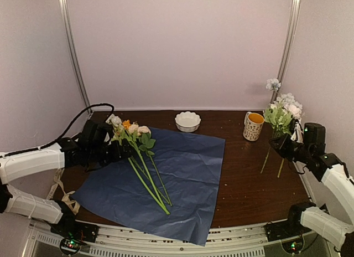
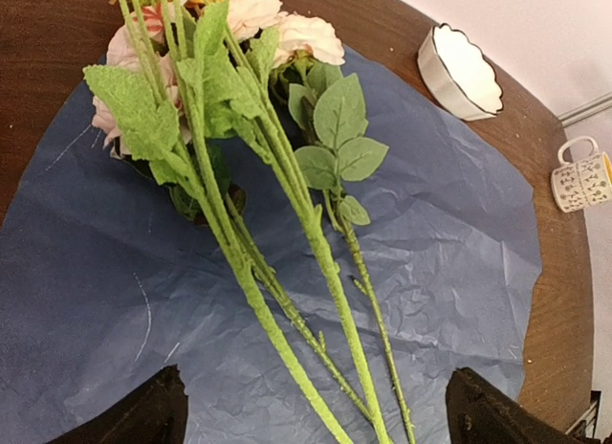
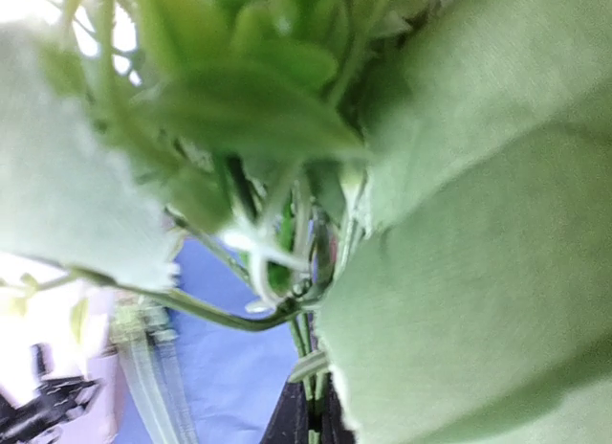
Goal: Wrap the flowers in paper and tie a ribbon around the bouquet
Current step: Place the fake flower on the flattened wrapping paper.
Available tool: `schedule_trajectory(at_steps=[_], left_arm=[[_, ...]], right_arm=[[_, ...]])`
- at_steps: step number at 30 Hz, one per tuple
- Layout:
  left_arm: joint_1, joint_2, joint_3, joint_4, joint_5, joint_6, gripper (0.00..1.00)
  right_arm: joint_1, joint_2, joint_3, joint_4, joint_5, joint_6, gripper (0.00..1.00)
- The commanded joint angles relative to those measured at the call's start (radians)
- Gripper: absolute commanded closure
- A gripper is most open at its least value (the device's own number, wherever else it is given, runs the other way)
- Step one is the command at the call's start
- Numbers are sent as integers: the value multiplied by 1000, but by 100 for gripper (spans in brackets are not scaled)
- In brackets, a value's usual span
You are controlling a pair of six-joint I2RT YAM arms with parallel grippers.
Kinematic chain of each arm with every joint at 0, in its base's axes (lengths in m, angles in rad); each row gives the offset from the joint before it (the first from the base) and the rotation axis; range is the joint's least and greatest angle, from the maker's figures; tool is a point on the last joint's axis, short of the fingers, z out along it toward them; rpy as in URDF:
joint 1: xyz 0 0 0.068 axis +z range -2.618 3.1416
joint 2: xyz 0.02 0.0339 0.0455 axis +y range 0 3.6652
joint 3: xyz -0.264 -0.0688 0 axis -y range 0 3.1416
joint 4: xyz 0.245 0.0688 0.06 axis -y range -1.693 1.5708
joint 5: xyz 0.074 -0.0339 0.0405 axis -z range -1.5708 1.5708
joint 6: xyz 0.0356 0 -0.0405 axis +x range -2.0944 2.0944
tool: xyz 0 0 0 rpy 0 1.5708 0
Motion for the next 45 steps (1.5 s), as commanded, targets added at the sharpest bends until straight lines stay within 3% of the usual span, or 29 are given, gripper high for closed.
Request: schedule_trajectory(at_steps=[1, 6, 10, 17, 23, 26, 34, 38, 45], left_arm=[[-4, -42, 40, 9, -12, 57, 2], [-5, -82, 63, -73, -31, 147, 2], [-5, -117, 96, -165, -83, 214, 2], [-4, -193, 188, -333, -119, 332, 2], [6, -250, 202, -386, -114, 384, 2], [16, -261, 206, -395, -95, 422, 2], [67, -197, 258, -516, -67, 475, 2], [79, -203, 256, -534, -82, 458, 2], [93, -257, 222, -547, -93, 442, 2]], right_arm=[[-3, -82, -14, 254, -255, 58, 100], [-2, -162, 27, 349, -355, 117, 100], [0, -197, 110, 151, -308, -20, 100], [27, -174, 226, 12, -338, -133, 100], [159, -105, 376, -164, -249, -238, 100], [338, -56, 442, -146, -181, -219, 100], [824, 279, 658, -214, 176, -273, 100], [941, 471, 753, -206, 266, -269, 100], [1051, 876, 991, -193, 288, -247, 100]])
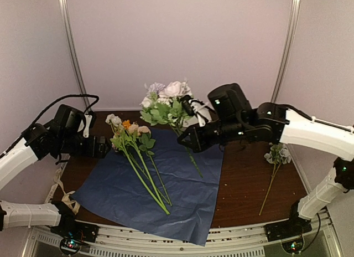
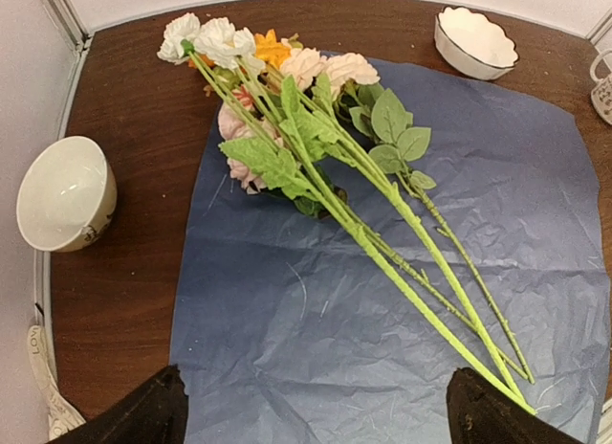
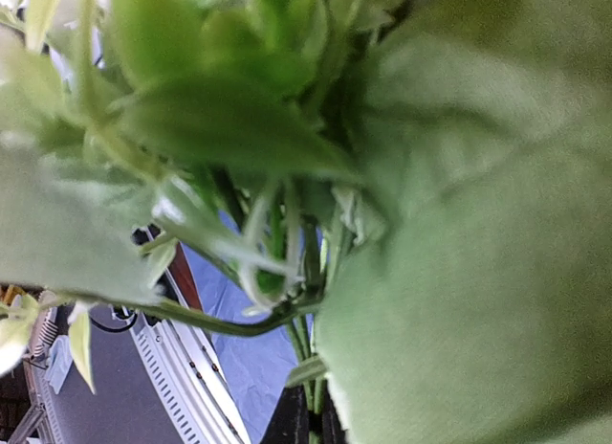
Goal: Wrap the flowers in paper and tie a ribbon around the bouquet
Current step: Place the fake flower on the flattened wrapping paper.
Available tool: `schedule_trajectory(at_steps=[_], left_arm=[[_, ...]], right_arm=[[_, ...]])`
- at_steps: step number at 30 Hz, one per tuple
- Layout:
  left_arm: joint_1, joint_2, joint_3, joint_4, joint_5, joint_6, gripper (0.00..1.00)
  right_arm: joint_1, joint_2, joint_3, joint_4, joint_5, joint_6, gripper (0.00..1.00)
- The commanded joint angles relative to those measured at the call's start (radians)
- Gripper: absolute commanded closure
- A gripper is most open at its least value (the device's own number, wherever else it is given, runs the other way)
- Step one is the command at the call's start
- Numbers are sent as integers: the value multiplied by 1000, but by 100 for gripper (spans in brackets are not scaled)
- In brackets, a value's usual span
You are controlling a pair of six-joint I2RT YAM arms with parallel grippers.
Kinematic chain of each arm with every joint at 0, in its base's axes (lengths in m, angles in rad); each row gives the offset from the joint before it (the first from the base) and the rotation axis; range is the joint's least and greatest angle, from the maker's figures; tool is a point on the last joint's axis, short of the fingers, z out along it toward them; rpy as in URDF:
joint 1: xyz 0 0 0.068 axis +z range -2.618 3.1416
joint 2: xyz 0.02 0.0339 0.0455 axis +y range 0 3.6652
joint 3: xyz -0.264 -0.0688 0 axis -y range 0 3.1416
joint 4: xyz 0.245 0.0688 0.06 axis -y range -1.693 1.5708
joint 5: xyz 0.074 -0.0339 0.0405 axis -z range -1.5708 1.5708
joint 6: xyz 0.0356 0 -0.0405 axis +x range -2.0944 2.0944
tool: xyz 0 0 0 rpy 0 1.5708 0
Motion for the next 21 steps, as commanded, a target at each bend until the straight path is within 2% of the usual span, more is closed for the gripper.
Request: schedule_trajectory(at_steps=[1, 10, 14, 21], left_arm=[[17, -22, -6, -12, -11, 2, 2], [71, 69, 73, 34, -48, 62, 2], [119, 107, 115, 74, -34, 73, 2], [157, 193, 212, 164, -17, 133, 2]], right_arm=[[39, 202, 165, 0, 67, 15, 100], [27, 661, 565, -72, 105, -11, 100], [-14, 796, 720, -77, 85, 6, 100], [-94, 945, 785, -13, -29, 25, 100]])
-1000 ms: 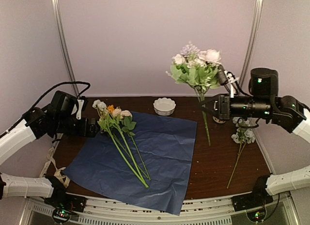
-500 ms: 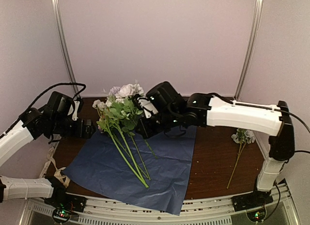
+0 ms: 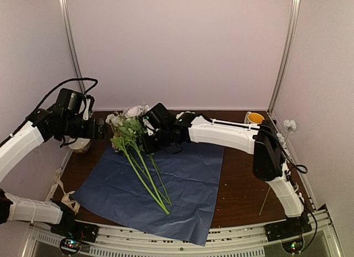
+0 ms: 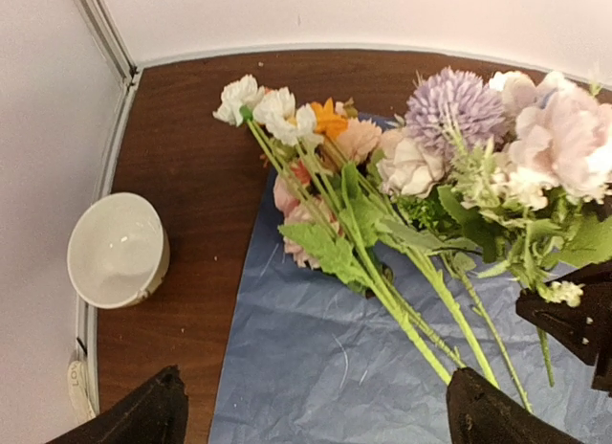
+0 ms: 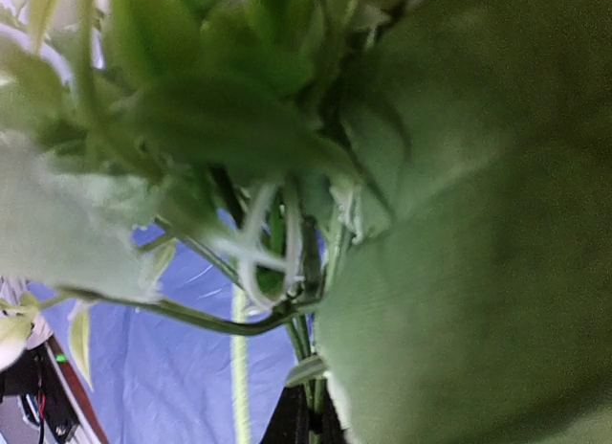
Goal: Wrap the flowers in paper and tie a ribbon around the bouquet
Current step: Place the fake flower on the flattened wrapping paper, then pick up the fake flower from the corner of the board.
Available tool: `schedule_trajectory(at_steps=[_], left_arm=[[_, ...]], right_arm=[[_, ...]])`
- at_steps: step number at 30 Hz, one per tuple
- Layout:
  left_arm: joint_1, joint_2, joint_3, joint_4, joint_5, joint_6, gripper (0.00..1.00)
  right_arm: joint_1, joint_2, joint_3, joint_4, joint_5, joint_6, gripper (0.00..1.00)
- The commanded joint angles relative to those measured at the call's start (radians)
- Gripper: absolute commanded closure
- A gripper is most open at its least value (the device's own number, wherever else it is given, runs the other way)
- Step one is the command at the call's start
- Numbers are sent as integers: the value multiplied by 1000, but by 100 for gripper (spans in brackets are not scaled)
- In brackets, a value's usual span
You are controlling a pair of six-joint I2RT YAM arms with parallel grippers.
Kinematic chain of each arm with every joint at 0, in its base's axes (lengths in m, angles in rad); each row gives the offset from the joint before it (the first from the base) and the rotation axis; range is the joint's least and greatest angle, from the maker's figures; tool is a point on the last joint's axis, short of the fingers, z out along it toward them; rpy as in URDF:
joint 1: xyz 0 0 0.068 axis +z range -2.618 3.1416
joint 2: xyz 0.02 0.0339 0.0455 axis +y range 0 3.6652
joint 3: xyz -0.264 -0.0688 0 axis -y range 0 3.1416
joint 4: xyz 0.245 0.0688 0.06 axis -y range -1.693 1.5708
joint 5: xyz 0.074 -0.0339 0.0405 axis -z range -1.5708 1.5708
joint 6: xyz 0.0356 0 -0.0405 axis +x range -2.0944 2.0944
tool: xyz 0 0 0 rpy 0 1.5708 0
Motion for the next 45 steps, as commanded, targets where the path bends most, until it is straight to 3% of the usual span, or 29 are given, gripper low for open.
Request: schedule_trajectory(at_steps=[1, 6, 10, 14, 18, 23, 27, 32, 38, 45], left_arm=[[24, 65, 88, 114, 14, 68, 2], [41, 162, 155, 142, 19, 127, 2], [87, 214, 173, 150, 71, 143, 2], [115, 229, 154, 164, 98, 122, 2], [130, 207, 126, 179, 132, 108, 2], [129, 163, 99, 173, 89, 129, 2], [131, 149, 104, 174, 104, 139, 2], [136, 150, 101, 172, 121, 140, 2], [140, 157, 104, 173, 157, 138, 2], [143, 152, 103, 170, 150, 141, 2]], right_arm=[[-43, 64, 57, 35, -79, -4, 99], [-44, 113, 99, -23, -104, -80, 86], [-45, 96, 102, -70, -97, -107, 50], [-48, 14, 93, -163, -27, -139, 36], [-66, -161, -45, -225, 70, -156, 32], [-159, -492, -440, -213, 297, -92, 31], [-395, -755, -785, -191, 344, 40, 30], [-697, -950, -1119, -126, 309, 114, 24], [-937, -973, -1335, -41, 182, 129, 16], [-988, -815, -1344, -13, 52, 101, 25]])
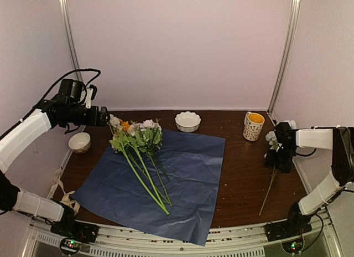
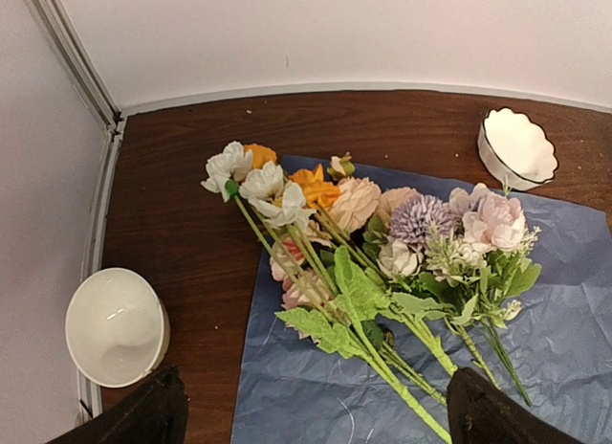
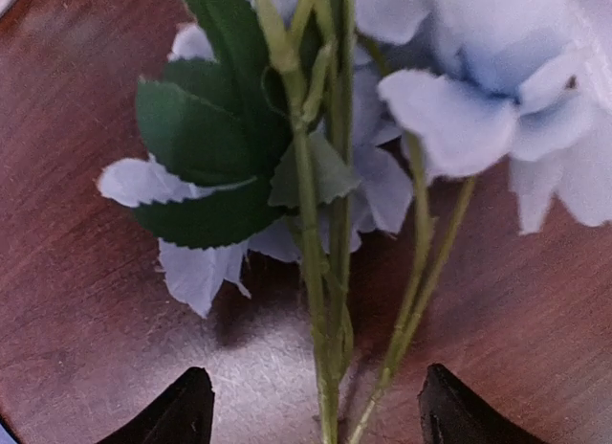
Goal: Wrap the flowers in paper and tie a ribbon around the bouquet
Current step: Pick up the fake flower from the corner of the board, then place the fake flower on the flattened wrapping paper.
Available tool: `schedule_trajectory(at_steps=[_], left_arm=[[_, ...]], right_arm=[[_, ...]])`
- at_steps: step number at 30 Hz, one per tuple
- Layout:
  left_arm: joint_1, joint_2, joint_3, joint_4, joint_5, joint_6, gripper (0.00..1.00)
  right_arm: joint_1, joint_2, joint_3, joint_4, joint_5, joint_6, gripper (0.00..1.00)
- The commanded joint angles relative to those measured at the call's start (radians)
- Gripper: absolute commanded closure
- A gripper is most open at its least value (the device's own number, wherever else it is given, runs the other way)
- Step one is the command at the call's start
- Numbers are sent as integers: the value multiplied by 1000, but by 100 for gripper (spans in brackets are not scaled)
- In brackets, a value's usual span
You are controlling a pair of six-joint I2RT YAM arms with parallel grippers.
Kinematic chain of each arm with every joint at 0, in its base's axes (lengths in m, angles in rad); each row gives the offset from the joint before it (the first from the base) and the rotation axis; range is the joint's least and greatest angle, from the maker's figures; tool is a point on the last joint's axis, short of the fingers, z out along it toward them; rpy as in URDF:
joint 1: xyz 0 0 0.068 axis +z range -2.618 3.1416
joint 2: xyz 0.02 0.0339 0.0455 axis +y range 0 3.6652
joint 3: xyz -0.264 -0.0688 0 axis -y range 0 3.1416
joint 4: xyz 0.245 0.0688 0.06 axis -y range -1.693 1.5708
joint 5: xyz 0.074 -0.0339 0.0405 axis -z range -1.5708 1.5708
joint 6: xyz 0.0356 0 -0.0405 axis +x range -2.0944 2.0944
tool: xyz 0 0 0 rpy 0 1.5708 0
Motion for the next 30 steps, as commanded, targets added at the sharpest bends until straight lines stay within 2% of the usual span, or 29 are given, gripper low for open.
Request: schedule_trajectory(at_steps=[1, 5, 8, 9, 10, 17, 20, 23, 25, 30], left_arm=[[11, -11, -3, 36, 9, 14, 2], [12, -9, -3, 36, 14, 14, 2], [15, -9, -2, 36, 18, 13, 2], [15, -9, -3, 36, 19, 13, 2], [16, -10, -3, 36, 20, 13, 2], [19, -7, -2, 36, 32, 11, 2], [20, -7, -2, 36, 38, 9, 2], [20, -3, -3, 36, 41, 10, 2], [21, -1, -3, 36, 39, 9, 2], [23, 8, -3, 36, 28, 10, 2]], right_arm=[[-7, 84, 8, 53, -102, -8, 29], [-11, 97, -2, 81, -143, -6, 57], [-17, 73, -3, 73, -117, -7, 91], [-19, 55, -3, 66, -90, -4, 97], [-20, 30, -2, 56, -58, -4, 100], [-10, -226, 88, -40, 160, -63, 100], [57, -371, 149, -13, 183, -157, 100], [188, -430, 211, 71, 95, -219, 100], [309, -414, 259, 132, 1, -245, 100], [617, -163, 454, 238, -239, -265, 100]])
